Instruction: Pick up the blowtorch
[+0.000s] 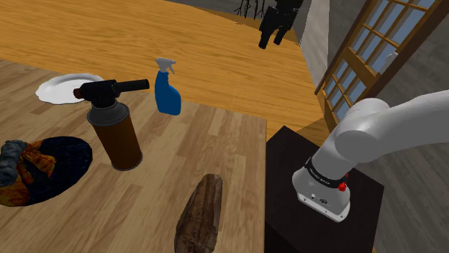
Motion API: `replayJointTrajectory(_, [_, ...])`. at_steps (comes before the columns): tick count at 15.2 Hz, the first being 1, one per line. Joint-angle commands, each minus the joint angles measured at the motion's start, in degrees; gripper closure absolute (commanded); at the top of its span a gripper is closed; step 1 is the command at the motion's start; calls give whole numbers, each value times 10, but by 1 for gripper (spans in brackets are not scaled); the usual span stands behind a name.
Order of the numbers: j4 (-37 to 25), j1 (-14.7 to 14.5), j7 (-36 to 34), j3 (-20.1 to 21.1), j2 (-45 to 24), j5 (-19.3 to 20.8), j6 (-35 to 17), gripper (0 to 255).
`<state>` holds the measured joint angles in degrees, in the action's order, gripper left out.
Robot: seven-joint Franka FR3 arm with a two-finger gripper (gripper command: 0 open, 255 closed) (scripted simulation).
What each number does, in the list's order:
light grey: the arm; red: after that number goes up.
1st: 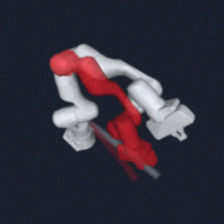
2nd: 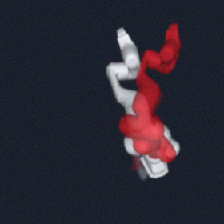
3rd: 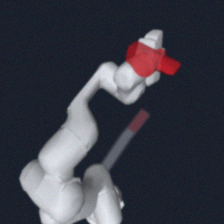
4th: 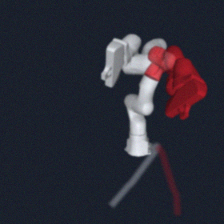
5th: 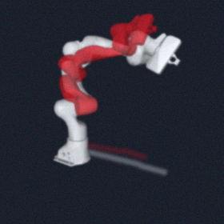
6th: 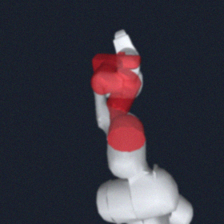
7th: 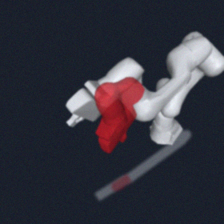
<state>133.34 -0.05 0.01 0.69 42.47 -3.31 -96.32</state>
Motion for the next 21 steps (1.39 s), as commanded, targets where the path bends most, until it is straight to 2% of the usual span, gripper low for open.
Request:
replayJointTrajectory(1, [0,0,0,0,0,0,0,0])
replayJointTrajectory(12, [-112,-65,15,78,-174,-22,-65,0])
replayJointTrajectory(21, [-234,-109,18,145,-317,-5,-87,0])
